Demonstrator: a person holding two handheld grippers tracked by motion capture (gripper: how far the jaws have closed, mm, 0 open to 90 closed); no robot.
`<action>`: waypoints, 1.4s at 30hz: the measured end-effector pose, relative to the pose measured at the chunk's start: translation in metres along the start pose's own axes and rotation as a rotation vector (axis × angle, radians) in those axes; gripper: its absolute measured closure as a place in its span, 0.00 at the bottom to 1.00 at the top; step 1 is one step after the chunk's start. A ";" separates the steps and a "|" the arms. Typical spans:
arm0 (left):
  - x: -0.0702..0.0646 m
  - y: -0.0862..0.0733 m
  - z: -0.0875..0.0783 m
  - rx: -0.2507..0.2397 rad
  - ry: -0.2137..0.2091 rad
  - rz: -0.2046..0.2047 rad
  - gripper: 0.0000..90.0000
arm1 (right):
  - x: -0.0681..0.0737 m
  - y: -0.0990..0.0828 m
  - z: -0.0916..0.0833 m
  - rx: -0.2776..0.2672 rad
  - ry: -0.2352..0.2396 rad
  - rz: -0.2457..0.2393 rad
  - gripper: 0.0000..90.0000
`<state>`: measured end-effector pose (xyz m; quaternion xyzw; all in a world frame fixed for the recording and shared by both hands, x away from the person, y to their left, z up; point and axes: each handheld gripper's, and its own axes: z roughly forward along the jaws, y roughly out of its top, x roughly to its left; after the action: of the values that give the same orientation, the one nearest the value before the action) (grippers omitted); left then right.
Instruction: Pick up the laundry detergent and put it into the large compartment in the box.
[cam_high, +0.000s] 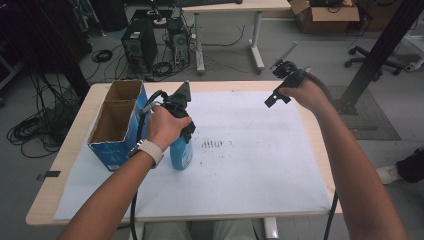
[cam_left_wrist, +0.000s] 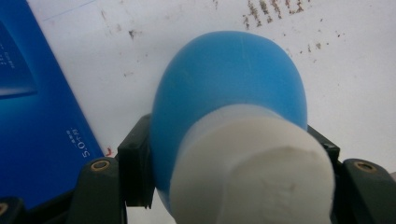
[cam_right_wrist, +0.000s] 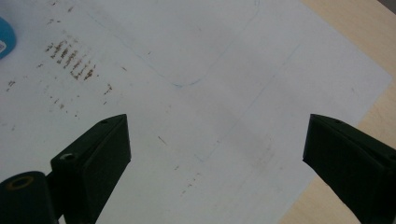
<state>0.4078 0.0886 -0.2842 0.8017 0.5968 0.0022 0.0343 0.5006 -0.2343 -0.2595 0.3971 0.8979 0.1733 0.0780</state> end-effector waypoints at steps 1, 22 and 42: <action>0.000 0.000 0.000 0.001 -0.003 0.001 0.41 | 0.000 0.000 0.000 0.000 0.000 0.000 0.08; 0.021 -0.007 -0.100 -0.043 0.025 0.014 0.41 | 0.000 -0.003 -0.004 -0.004 -0.002 0.006 0.08; 0.081 -0.023 -0.227 -0.112 0.055 -0.099 0.42 | 0.001 -0.004 -0.005 -0.004 -0.001 0.011 0.09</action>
<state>0.3993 0.1842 -0.0619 0.7676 0.6354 0.0559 0.0631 0.4958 -0.2377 -0.2561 0.4019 0.8953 0.1754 0.0786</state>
